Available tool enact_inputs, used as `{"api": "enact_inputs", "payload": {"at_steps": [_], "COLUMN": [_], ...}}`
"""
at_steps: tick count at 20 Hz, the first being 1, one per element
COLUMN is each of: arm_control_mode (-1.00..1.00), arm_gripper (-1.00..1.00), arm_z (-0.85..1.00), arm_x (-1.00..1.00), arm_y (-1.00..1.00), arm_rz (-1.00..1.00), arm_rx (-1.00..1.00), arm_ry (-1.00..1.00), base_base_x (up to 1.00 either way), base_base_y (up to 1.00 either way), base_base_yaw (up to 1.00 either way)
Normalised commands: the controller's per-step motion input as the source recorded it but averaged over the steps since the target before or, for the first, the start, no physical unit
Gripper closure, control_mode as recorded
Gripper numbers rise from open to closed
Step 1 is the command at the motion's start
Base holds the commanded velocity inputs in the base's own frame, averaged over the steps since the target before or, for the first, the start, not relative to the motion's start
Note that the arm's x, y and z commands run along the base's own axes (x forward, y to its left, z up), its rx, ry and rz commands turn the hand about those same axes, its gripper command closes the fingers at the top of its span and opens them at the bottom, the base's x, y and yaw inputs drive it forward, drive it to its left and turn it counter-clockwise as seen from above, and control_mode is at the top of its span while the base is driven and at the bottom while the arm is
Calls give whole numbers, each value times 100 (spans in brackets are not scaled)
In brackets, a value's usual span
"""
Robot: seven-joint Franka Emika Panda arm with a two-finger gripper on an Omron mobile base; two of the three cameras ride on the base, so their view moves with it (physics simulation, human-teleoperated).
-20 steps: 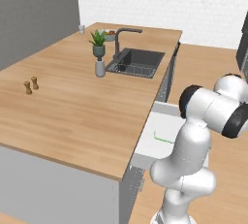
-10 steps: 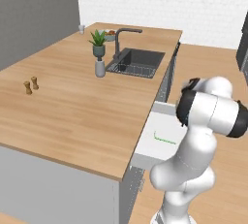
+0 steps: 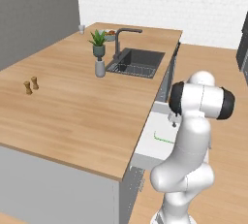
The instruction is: Take a straw from the drawer in front and place it inside the glass cup on the dining counter.
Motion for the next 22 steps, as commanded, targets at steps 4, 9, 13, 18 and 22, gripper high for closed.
{"api": "enact_inputs", "payload": {"at_steps": [4, 9, 13, 18, 22], "arm_control_mode": [-100, -100, -100, -100, -100], "arm_gripper": [-100, -100, -100, -100, -100], "arm_z": [-54, -29, -24, -17, -10], "arm_x": [14, 0, 0, 0, 0], "arm_y": [-23, -43, -54, -72, -93], "arm_rz": [-11, -15, -18, -18, -18], "arm_rx": [-6, -9, -10, -11, -12], "arm_ry": [7, 0, 0, 0, 0], "base_base_x": [0, 0, 0, 0, 0], "base_base_y": [0, 0, 0, 0, 0], "base_base_yaw": [0, 0, 0, 0, 0]}}
